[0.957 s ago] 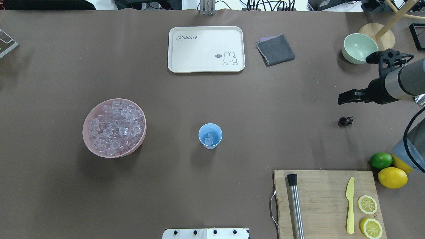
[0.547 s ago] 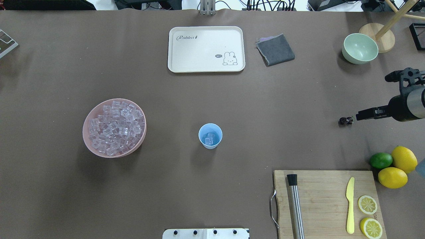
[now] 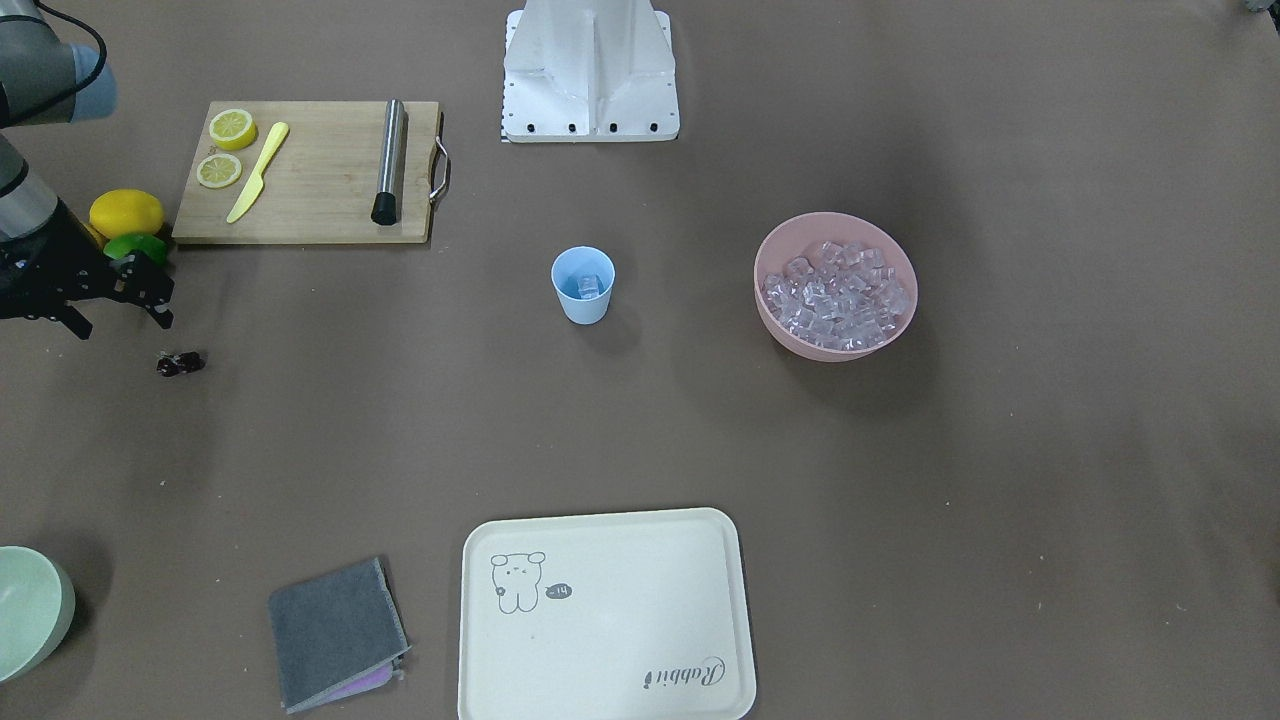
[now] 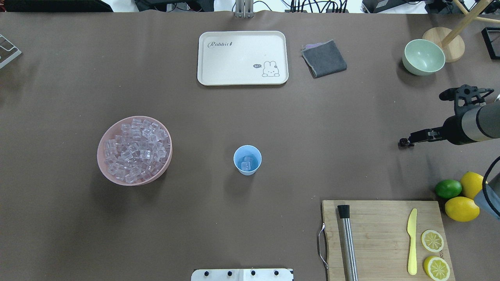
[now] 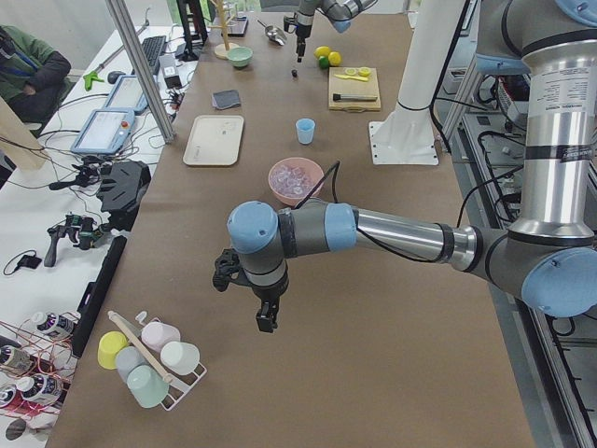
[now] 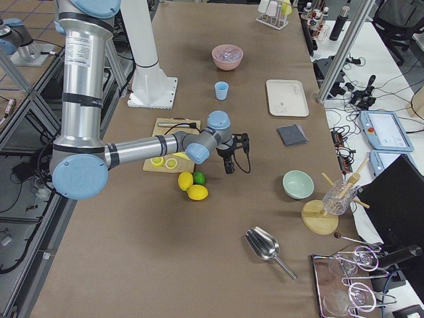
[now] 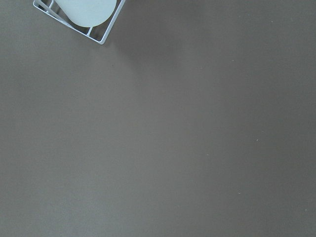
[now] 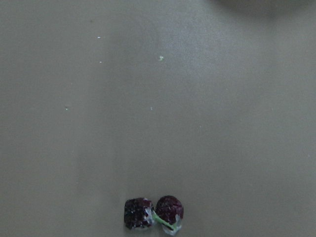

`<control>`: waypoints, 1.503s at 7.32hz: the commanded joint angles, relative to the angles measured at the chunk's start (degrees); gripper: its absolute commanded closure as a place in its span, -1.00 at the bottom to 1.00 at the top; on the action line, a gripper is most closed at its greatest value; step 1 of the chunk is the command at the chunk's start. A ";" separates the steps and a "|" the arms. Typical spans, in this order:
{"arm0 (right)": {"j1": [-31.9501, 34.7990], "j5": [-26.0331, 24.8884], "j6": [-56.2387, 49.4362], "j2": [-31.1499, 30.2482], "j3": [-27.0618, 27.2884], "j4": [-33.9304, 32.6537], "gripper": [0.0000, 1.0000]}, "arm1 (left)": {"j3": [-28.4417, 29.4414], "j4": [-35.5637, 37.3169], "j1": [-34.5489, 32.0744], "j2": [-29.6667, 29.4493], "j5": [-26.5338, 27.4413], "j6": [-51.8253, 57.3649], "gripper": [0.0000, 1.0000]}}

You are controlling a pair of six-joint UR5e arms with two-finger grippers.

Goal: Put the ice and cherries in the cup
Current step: 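Lower the right gripper onto the cherry pair and grasp the stems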

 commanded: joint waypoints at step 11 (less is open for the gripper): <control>-3.40 -2.31 2.45 1.10 -1.50 -0.47 0.53 | -0.16 -0.09 0.08 0.01 -0.05 0.02 -0.98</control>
